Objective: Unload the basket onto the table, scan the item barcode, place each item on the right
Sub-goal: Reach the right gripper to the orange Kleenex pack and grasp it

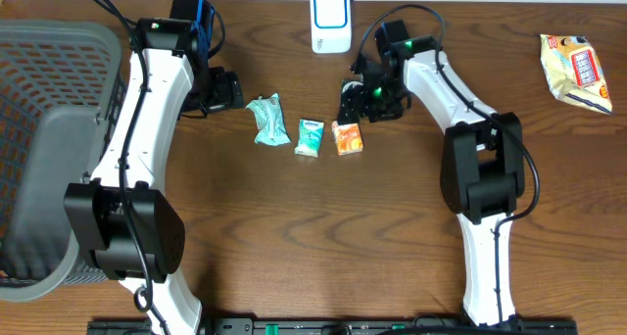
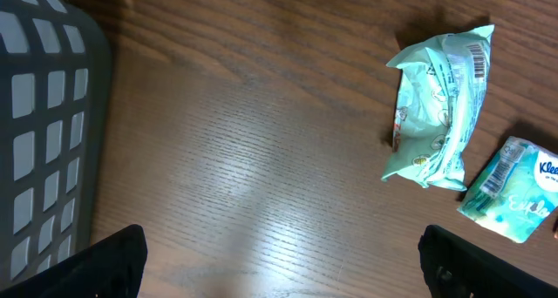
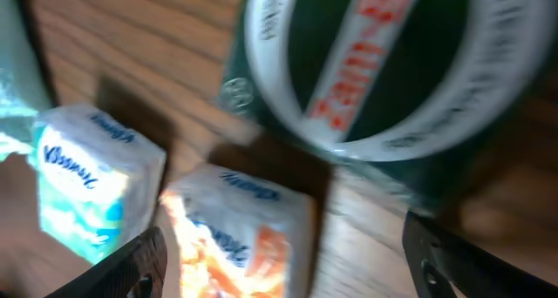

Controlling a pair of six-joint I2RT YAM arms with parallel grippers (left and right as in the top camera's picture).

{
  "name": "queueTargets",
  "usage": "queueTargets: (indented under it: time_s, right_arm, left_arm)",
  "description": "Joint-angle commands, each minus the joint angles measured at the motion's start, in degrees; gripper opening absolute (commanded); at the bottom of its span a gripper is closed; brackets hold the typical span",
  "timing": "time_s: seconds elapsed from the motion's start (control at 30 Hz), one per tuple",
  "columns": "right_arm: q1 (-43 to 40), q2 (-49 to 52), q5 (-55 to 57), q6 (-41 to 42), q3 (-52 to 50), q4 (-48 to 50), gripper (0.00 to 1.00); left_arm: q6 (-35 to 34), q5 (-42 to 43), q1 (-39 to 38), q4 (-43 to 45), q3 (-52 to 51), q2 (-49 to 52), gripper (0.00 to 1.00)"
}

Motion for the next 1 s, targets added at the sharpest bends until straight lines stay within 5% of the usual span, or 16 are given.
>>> queueTargets:
  time_s: [0.0, 0.13, 0.43, 0.6, 0.63, 0.83, 0.97]
  right_arm:
    - [0.72, -0.57, -2.25, 0.20, -1.73, 0.11, 0.74]
    - [0.87, -0.57, -2.25, 0.22, -3.39, -0.09, 0.55]
    - [1.20, -0.57, -4.39, 0.22, -8.74, -1.07, 0.51]
    - [1.44, -0.57, -4.90, 0.24, -9.38, -1.05, 0.04]
    - [1.42, -0.59, -5.40, 0.24, -9.33, -0.90, 0.01]
    - [-0.04, -0.79, -14.78, 0.13, -8.17, -0.33, 0.01]
    - [-2.01, -1.68, -25.18, -7.13, -7.19, -0.57, 0.01]
  left_arm:
    - [0.94, -0.76, 0.15, -0.22, -0.57, -0.11, 0.98]
    - [0.94, -0.74, 0.15, -0.20, -0.57, -0.11, 0.98]
    - [0.94, -0.76, 0.15, -0.20, -0.57, -0.11, 0.98]
    - [0.94, -0.76, 0.15, -0.20, -0.57, -0.11, 0.98]
    - [0.94, -0.76, 0.15, -0.22, -0.57, -0.11, 0.98]
    - [0.94, -0.76, 0.15, -0.20, -0.57, -0.11, 0.98]
    - [0.94, -0.76, 0.15, -0.20, -0.57, -0.11, 0.98]
